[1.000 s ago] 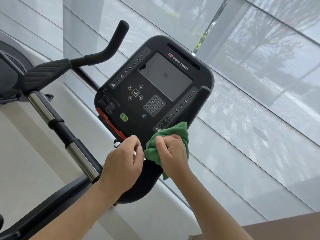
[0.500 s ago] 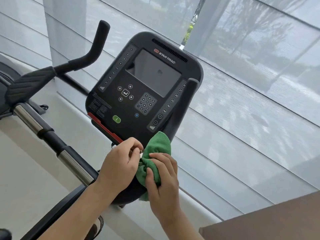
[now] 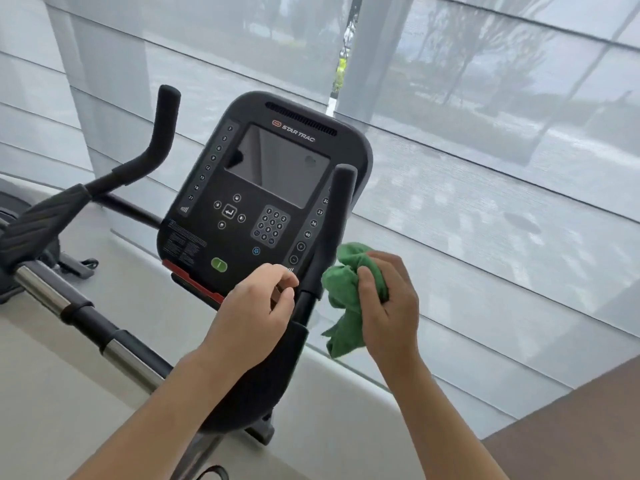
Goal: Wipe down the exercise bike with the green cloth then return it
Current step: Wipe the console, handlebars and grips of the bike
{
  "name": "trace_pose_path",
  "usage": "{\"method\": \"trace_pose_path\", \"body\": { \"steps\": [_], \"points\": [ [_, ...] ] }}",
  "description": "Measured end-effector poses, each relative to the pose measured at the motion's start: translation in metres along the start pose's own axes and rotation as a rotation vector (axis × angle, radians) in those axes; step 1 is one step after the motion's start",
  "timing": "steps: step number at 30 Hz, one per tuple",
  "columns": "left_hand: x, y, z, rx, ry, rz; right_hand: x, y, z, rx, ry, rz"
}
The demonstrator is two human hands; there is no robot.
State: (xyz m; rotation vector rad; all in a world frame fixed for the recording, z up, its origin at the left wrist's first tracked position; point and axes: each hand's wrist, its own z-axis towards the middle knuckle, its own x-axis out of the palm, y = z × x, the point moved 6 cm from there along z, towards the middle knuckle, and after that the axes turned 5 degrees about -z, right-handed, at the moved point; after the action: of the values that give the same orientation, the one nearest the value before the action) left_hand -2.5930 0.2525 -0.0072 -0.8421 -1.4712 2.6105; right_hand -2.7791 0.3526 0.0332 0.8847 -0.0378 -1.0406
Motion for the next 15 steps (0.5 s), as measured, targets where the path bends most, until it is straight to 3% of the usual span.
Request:
{"method": "trace_pose_path", "body": {
  "steps": [7, 12, 15],
  "points": [
    [0.03, -0.007, 0.011, 0.01, 0.055, 0.092, -0.004, 0.002, 0.105, 0.019, -0.149, 0.087],
    [0.04, 0.001, -0.006, -0.019, -0.005, 0.095, 0.053, -0.01, 0.113, 0.164, 0.184, 0.117],
    [0.041, 0.003, -0.008, -0.026, -0.065, 0.139, 0.069, -0.021, 0.097, 0.166, 0.116, 0.137]
  ]
}}
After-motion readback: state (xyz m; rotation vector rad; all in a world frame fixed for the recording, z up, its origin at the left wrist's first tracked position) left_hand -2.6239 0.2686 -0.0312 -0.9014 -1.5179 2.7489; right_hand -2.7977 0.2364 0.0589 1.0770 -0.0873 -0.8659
